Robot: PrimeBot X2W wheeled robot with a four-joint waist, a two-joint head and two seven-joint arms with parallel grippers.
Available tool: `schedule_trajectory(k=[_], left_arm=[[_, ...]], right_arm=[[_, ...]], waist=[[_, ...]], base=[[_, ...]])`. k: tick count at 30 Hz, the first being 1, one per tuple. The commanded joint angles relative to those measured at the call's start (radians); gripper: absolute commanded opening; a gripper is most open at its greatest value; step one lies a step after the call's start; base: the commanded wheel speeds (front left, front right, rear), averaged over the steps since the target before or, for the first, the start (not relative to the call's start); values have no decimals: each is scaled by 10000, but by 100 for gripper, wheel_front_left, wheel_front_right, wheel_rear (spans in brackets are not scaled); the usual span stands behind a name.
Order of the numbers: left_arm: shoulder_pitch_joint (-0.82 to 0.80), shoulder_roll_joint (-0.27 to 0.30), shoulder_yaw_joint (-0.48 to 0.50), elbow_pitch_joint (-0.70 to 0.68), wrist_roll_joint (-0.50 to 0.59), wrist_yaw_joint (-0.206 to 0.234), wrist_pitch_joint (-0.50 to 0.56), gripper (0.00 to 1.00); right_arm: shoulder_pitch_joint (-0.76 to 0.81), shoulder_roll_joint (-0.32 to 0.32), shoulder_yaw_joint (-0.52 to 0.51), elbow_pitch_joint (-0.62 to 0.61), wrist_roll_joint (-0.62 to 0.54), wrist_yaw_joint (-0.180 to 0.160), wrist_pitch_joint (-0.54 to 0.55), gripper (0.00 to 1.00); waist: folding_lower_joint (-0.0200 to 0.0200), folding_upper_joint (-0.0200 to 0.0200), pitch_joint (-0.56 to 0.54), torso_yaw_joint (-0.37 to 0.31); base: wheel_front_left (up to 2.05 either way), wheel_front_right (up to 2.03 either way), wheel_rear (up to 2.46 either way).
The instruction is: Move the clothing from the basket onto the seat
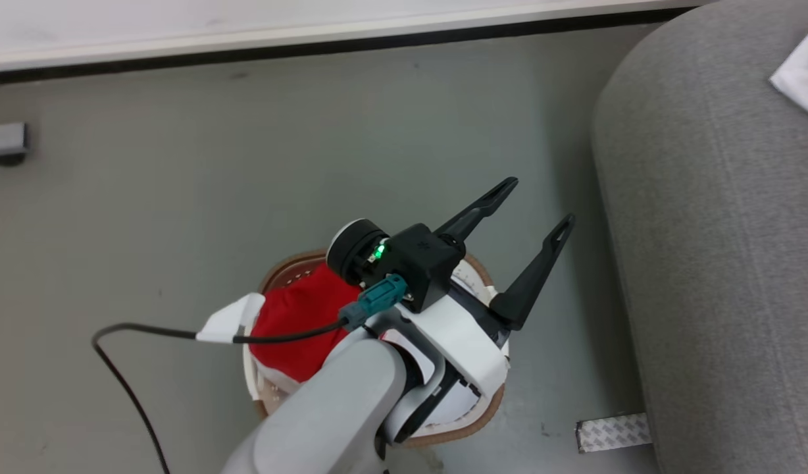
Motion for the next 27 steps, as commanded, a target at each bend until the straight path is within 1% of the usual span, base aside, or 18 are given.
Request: schedule_trajectory(k=[1,3,6,7,8,9,11,14,19,23,27], left_arm=[[-143,-38,-32,8,-22,-37,-101,100],[-173,-71,-118,37,-95,-18,-225,100],[-187,-97,-225,74,-199,32,-339,100],[-183,-110,-265,88,-220,59,-363,100],[-166,-117,-288,112,-254,77,-402,100],[-135,-113,-290,139,-297,96,-427,100],[-56,-87,-281,194,-345,156,-453,100],[94,24,-210,274,-417,223,-513,100],[454,276,-72,303,-553,363,-556,100],[868,538,39,215,-651,487,-631,100],[1436,900,182,145,-725,684,-805,100]], right_arm=[[321,41,-148,317,-272,-22,-136,0],[817,353,-478,1112,-713,-22,-291,0],[1512,701,-1196,2281,-1015,-22,-660,0],[1776,868,-1411,2690,-1111,-23,-757,17],[2053,1117,-1551,3071,-1189,-22,-813,52],[2261,1338,-1667,3375,-1254,-22,-904,100],[2584,1603,-1919,3769,-1302,-22,-1259,100],[3145,2205,-2029,4053,-1350,-22,-1713,100],[4061,3095,-1885,3803,-1245,-22,-2321,100],[5007,3638,-1614,2955,-1082,-22,-2486,100],[6188,4136,-1691,1014,-999,-22,-2490,100]], waist=[[-2,-1,282,316],[-2,-1,302,374],[-2,-1,290,398],[-2,-1,271,388],[-2,-1,245,373],[-2,-1,215,345],[-2,-1,151,261],[-2,-1,-43,43],[-2,-1,-581,-395],[-2,-1,-1125,-738],[-2,-1,-1679,-980]], base=[[0,0,0],[0,0,0],[0,0,0],[0,0,0],[0,0,0],[0,0,0],[0,0,0],[0,0,0],[0,0,0],[0,0,0],[0,0,0]])
